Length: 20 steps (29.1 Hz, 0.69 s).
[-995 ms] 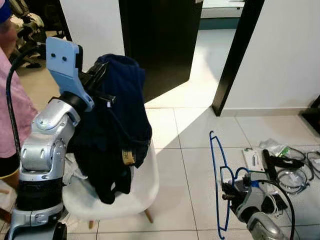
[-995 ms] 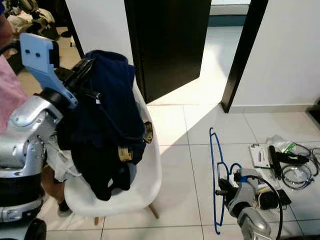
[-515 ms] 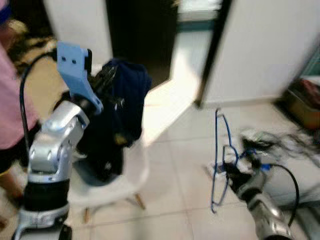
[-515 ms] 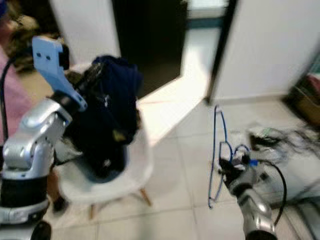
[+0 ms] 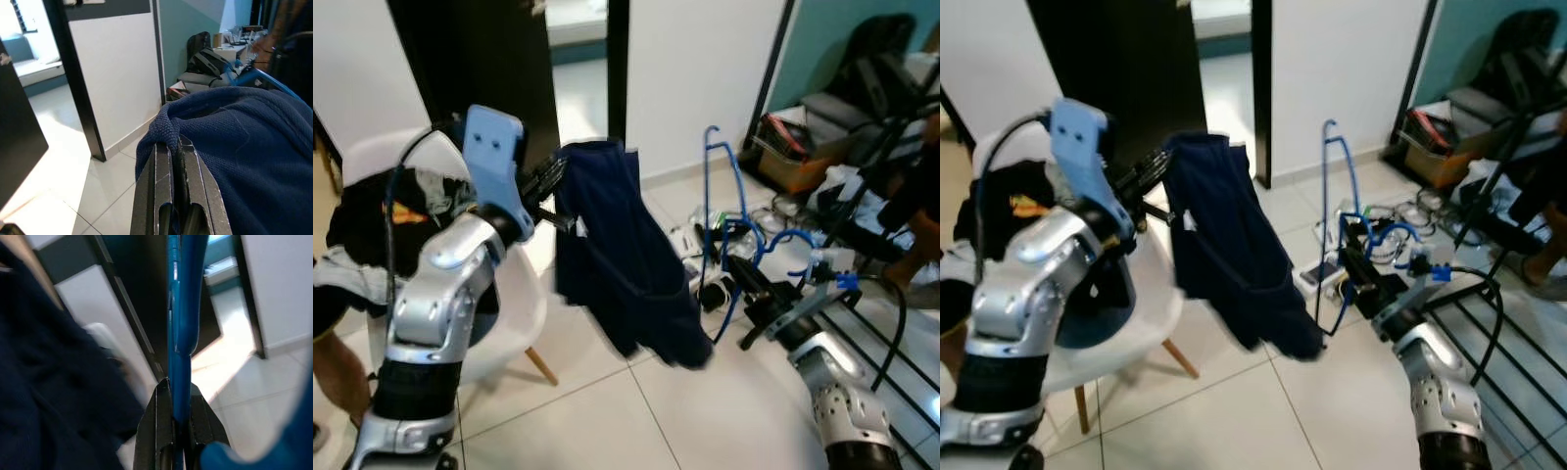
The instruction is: Hang hanger
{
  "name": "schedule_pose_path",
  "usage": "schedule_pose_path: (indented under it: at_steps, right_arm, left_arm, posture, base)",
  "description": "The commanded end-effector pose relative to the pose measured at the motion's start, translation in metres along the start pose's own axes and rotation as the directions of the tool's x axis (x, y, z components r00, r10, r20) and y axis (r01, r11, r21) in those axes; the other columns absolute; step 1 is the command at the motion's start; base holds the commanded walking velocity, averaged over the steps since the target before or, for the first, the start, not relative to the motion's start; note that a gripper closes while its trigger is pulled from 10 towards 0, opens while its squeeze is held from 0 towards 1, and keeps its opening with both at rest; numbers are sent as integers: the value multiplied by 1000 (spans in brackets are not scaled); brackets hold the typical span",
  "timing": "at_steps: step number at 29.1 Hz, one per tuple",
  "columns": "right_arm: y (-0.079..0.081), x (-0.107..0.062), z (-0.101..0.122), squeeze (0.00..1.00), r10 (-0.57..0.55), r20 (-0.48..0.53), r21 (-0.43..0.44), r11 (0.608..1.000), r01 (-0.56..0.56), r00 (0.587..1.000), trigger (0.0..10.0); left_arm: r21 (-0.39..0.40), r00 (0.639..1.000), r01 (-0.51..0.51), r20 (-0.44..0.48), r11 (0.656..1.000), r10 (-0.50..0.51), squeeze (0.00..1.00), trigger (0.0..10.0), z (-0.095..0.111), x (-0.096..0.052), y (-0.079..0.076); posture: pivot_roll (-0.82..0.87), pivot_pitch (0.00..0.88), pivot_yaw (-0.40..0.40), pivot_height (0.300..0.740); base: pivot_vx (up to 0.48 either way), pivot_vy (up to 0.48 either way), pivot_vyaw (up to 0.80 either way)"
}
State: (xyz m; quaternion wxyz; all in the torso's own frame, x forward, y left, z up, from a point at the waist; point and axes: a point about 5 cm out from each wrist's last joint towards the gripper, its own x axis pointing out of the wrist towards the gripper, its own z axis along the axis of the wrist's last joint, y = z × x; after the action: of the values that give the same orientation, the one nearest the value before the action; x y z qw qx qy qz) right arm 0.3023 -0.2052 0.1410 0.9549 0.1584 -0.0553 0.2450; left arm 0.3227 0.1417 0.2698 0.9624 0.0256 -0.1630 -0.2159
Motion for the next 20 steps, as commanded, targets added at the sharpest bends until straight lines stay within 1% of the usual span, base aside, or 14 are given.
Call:
schedule_pose_path:
  at_steps: [1, 2, 3, 5, 6, 8, 12, 13, 14, 15, 16, 17, 19, 20]
  right_arm:
    - [10, 4, 5, 0, 53, 9, 9, 999, -53, 999, 10000]
    - [15, 6, 8, 0, 72, 14, 3, 997, -72, 997, 10000]
    - [15, 6, 8, 0, 72, 14, 3, 997, -72, 997, 10000]
    - [24, 8, 14, 0, 109, 12, -9, 994, -109, 994, 10000]
    - [24, 8, 14, 0, 109, 12, -9, 994, -109, 994, 10000]
    - [28, 6, 20, 0, 133, 0, -24, 991, -133, 991, 10000]
    - [28, 5, 23, 0, 135, -2, -32, 990, -135, 991, 10000]
    - [27, 4, 29, 0, 146, -11, -50, 988, -146, 989, 10000]
    - [27, 4, 29, 0, 146, -11, -50, 988, -146, 989, 10000]
    - [26, 1, 35, 0, 169, -38, -91, 981, -172, 985, 10000]
    - [26, 1, 35, 0, 169, -38, -91, 981, -172, 985, 10000]
    - [26, -2, 42, 0, 197, -68, -132, 970, -204, 978, 10000]
    - [26, -2, 42, 0, 197, -68, -132, 970, -204, 978, 10000]
    - [26, -5, 49, 0, 228, -103, -175, 954, -243, 968, 10000]
  left_arm:
    - [60, 1000, -15, 5, 998, 15, 0, 10000, 2, 0, 5]
    - [93, 1000, -19, -18, 996, 21, 0, 10000, -4, 0, 6]
    - [93, 1000, -19, -18, 996, 21, 0, 10000, -4, 0, 6]
    - [138, 998, -31, -43, 990, 38, 0, 10000, -13, 0, 5]
    - [138, 998, -31, -43, 990, 38, 0, 10000, -13, 0, 5]
    - [174, 997, -51, -44, 984, 59, 0, 10000, -16, -1, 6]
    - [192, 997, -61, -39, 979, 70, 0, 10000, -16, -1, 7]
    - [213, 996, -80, -25, 974, 87, 0, 10000, -14, 0, 10]
    - [213, 996, -80, -25, 974, 87, 0, 10000, -14, 0, 10]
    - [249, 996, -91, -1, 964, 95, 0, 10000, -10, 1, 13]
    - [249, 996, -91, -1, 964, 95, 0, 10000, -10, 1, 13]
    - [273, 996, -90, 24, 958, 87, 0, 10000, -6, 1, 14]
    - [273, 996, -90, 24, 958, 87, 0, 10000, -6, 1, 14]
    - [310, 996, -84, 48, 947, 72, 0, 10000, -1, 1, 16]
  posture:
    - [-36, 34, 34, 740]
    - [-39, 33, 35, 740]
    - [-39, 33, 35, 740]
    - [-44, 28, 39, 740]
    - [-44, 28, 39, 740]
    - [-46, 22, 40, 740]
    - [-48, 20, 39, 740]
    - [-49, 15, 38, 740]
    - [-49, 15, 38, 740]
    - [-51, 14, 37, 740]
    - [-51, 14, 37, 740]
    - [-51, 12, 36, 740]
    - [-51, 12, 36, 740]
    - [-52, 14, 32, 740]
  base:
    - [0, 0, 0]
    - [0, 0, 0]
    - [0, 0, 0]
    - [0, 0, 0]
    - [0, 0, 0]
    - [0, 0, 0]
    - [0, 0, 0]
    - [0, 0, 0]
    - [0, 0, 0]
    - [0, 0, 0]
    - [0, 0, 0]
    - [0, 0, 0]
    - [0, 0, 0]
    - [0, 0, 0]
